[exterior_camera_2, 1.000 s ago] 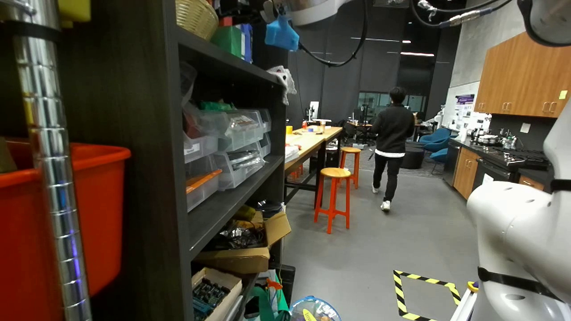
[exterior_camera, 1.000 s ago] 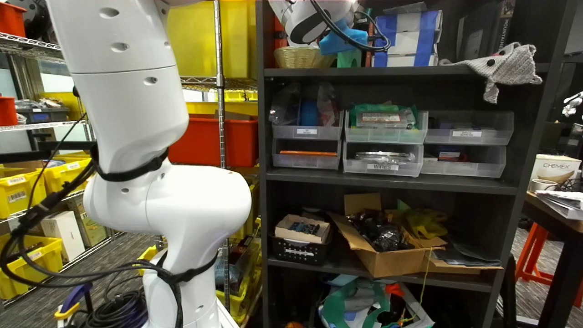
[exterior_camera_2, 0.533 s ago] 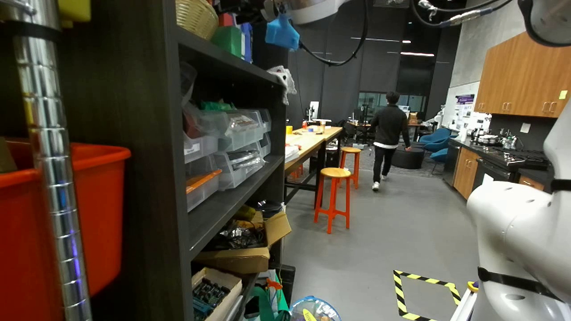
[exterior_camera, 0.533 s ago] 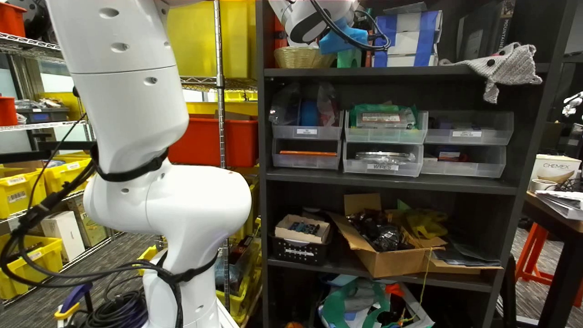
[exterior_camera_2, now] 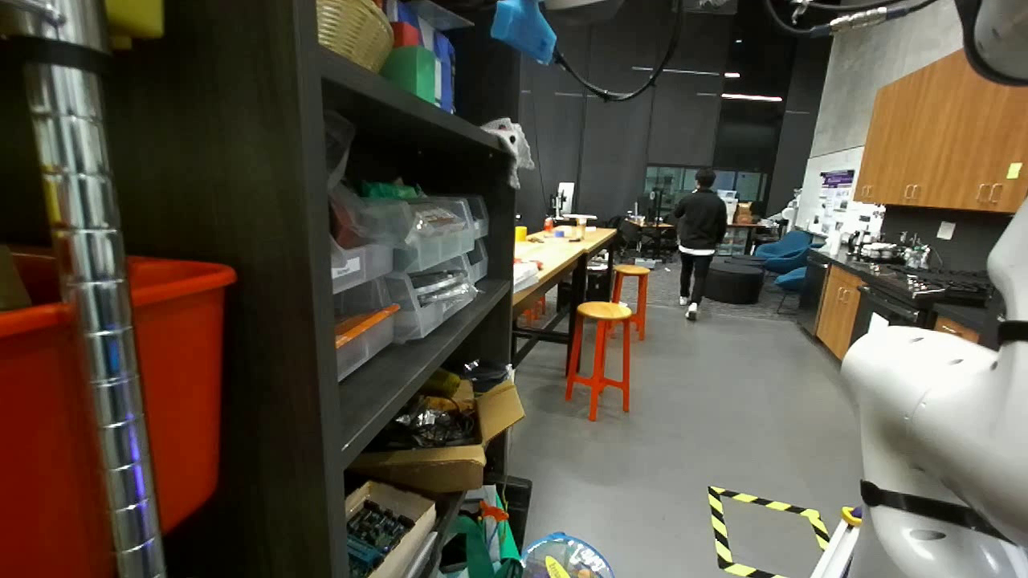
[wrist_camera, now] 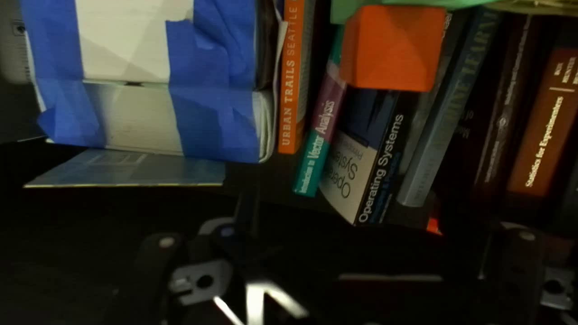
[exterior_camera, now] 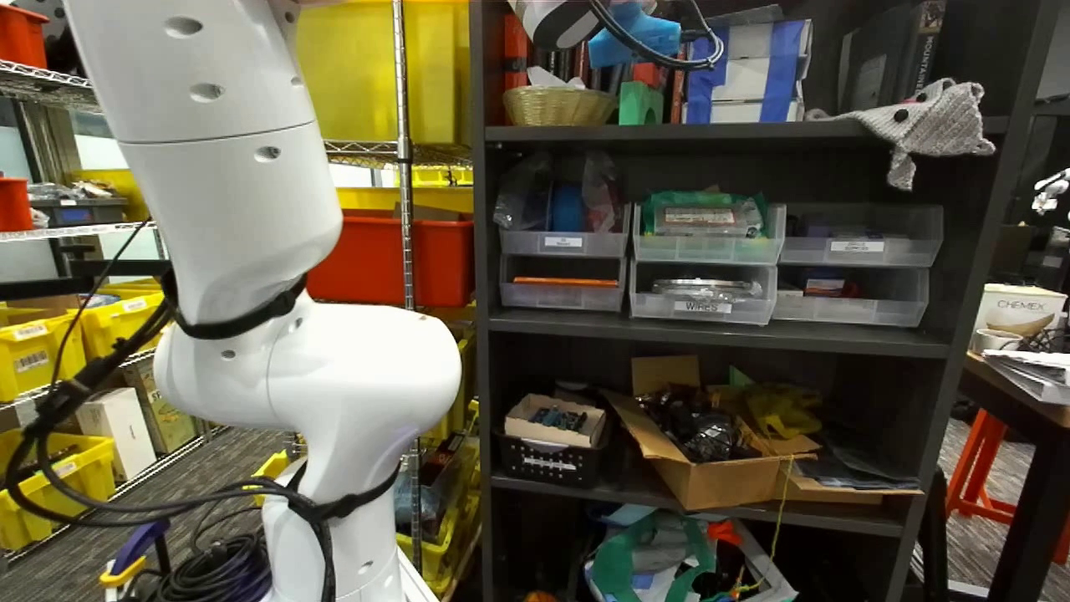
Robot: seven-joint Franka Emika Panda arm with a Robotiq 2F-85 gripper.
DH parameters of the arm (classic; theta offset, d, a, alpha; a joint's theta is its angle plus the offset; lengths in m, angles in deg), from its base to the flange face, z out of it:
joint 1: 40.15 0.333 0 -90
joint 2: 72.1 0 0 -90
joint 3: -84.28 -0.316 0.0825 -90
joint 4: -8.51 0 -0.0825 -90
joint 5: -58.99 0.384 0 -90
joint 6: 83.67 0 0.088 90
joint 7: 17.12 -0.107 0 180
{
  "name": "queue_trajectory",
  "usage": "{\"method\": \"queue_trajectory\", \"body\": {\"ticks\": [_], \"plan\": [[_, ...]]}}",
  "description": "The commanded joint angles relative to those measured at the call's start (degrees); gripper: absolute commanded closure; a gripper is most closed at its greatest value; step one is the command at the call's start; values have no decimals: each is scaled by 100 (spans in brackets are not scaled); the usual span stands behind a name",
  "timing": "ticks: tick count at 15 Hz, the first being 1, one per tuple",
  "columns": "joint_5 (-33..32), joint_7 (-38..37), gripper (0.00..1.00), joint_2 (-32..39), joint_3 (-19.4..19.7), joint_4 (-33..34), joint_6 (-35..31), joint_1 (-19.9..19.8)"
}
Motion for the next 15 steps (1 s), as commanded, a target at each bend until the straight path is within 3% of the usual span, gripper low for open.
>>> {"method": "queue_trajectory", "body": {"ticks": [1,4,8,12,15], "plan": [[-268,-591,0,-223,-249,-108,97,-590],[-767,-1263,0,-221,-551,-238,198,-1439],[-2016,-2452,0,-208,-1237,-550,553,-3060],[-3982,-3901,0,-328,-1432,-646,1258,-3890],[-4506,-4326,0,-465,-1486,-453,2414,-3939]]}}
